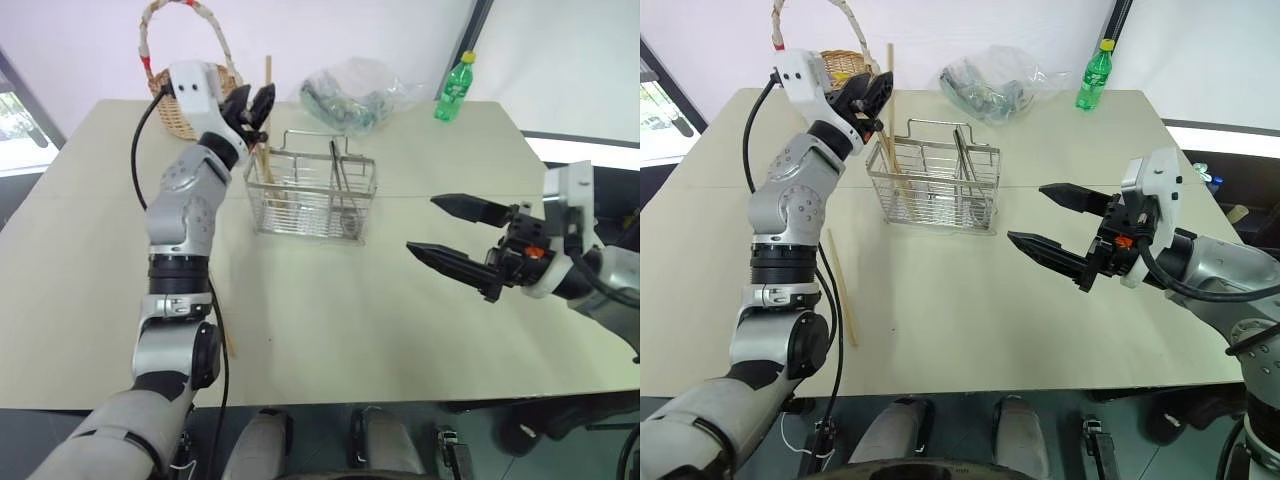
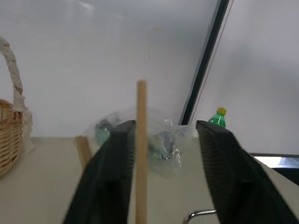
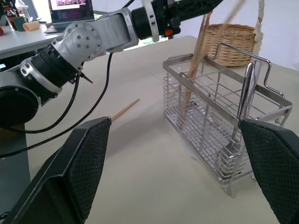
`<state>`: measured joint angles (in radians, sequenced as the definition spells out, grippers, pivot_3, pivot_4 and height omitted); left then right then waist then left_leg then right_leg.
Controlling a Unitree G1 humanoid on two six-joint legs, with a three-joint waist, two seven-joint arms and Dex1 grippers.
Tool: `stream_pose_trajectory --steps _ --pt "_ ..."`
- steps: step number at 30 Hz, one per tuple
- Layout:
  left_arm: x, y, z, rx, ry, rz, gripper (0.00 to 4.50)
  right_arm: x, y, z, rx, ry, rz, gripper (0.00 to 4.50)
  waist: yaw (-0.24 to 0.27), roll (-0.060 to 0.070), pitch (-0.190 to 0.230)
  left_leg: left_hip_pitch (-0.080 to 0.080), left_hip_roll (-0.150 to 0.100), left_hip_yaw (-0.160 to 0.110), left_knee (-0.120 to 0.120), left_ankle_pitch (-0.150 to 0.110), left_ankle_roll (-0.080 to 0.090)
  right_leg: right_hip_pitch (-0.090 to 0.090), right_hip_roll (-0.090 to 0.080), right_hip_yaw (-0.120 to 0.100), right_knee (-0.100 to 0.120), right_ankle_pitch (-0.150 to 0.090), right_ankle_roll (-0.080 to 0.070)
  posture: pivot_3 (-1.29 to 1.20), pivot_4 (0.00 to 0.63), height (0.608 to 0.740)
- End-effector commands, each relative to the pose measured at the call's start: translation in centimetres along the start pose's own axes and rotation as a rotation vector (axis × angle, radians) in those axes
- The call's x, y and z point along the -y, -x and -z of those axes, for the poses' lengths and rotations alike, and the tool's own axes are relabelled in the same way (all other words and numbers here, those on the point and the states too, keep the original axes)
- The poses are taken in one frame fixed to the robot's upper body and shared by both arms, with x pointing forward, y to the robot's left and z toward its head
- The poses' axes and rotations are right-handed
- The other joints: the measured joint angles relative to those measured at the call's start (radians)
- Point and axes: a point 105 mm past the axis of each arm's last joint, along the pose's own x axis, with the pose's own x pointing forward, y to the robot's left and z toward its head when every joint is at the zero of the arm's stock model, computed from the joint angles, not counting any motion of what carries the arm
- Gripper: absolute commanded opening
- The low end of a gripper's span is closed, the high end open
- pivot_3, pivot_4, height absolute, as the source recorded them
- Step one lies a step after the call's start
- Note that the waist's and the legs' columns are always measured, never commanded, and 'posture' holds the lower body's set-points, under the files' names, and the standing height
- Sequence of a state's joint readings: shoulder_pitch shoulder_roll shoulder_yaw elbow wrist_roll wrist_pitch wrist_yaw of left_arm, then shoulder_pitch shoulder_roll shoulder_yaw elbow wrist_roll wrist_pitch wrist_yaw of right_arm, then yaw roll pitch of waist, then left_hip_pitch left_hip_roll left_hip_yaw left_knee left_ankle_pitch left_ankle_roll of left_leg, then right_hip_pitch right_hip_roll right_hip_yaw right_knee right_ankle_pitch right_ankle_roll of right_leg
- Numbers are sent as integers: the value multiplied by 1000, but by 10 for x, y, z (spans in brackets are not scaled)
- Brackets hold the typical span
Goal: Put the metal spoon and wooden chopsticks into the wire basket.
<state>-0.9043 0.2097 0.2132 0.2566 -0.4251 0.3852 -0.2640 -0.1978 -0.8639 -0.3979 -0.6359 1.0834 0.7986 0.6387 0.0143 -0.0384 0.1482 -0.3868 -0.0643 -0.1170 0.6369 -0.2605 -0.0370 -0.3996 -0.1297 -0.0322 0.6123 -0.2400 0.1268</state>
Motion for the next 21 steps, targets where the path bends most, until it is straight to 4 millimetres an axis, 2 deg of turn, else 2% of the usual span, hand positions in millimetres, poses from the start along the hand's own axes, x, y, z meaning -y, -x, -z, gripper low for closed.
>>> stream_pose_trajectory --steps 1,5,8,12,14,15,18,21 --pt "6 3 -24 66 2 3 4367 0 -1 -12 41 37 -6 4500 0 0 0 0 0 0 0 0 0 0 0 0 0 0 0 0 150 674" --pt "0 8 -34 66 -7 -14 4480 1 -2 -13 44 35 -7 4500 0 0 0 0 0 0 0 0 0 0 0 0 0 0 0 0 150 674" --pt "-9 13 -51 79 -31 -44 4480 2 -3 -12 42 33 -13 4500 -2 0 0 0 0 0 0 0 0 0 0 0 0 0 0 0 150 674" --pt "-28 23 -83 71 -70 -93 4480 3 -5 -13 41 35 -18 4500 -2 1 0 0 1 0 0 0 0 0 2 0 0 0 0 0 150 674" --pt "-44 29 -88 -18 -82 -149 4480 2 -5 -13 42 33 -26 4500 -2 1 1 0 2 0 0 0 0 0 3 0 0 0 0 0 150 674" --pt "-51 31 -87 -67 -82 -183 4480 2 -5 -13 40 32 -31 4500 -2 1 0 0 2 0 0 0 0 0 3 0 0 0 0 0 150 674" --pt "-82 50 -63 -324 -2 -365 4480 0 -4 -9 17 37 -58 4500 -1 1 0 1 2 0 0 0 0 1 3 0 0 0 0 0 150 674" --pt "-93 73 -34 -565 28 -479 4480 0 -6 -7 10 40 -76 4500 -1 1 1 4 1 0 0 0 0 4 3 0 0 -1 1 0 150 674"
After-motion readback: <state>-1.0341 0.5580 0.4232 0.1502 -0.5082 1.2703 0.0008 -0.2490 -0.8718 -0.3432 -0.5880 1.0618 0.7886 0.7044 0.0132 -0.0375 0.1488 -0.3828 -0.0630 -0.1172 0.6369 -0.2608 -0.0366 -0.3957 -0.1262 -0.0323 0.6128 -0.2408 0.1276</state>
